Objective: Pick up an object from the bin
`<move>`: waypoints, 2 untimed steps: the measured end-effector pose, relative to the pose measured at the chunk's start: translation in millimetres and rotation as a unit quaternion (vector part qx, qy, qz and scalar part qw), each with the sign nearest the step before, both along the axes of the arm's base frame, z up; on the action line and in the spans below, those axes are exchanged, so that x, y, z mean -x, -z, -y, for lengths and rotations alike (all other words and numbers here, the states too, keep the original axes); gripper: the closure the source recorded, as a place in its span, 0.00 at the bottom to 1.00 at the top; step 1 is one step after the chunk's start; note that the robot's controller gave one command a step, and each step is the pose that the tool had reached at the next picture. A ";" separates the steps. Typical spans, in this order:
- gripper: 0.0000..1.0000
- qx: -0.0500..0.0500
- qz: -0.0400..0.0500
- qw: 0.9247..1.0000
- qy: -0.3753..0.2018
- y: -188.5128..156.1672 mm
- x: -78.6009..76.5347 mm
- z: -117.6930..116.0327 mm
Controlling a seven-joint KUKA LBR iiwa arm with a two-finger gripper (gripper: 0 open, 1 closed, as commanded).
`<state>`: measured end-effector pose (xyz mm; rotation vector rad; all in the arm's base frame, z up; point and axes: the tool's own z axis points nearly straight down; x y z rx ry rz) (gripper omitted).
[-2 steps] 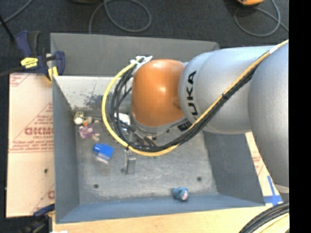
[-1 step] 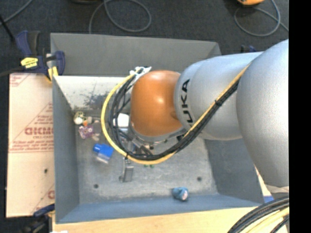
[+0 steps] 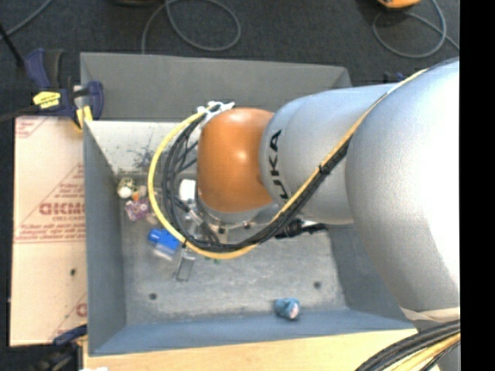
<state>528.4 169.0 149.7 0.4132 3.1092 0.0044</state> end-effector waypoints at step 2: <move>0.00 0.000 0.001 0.993 -0.116 26.9 -36.9 -37.9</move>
Offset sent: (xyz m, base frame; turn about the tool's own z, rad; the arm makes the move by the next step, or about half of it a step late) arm 0.0523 0.0438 -0.0513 0.2525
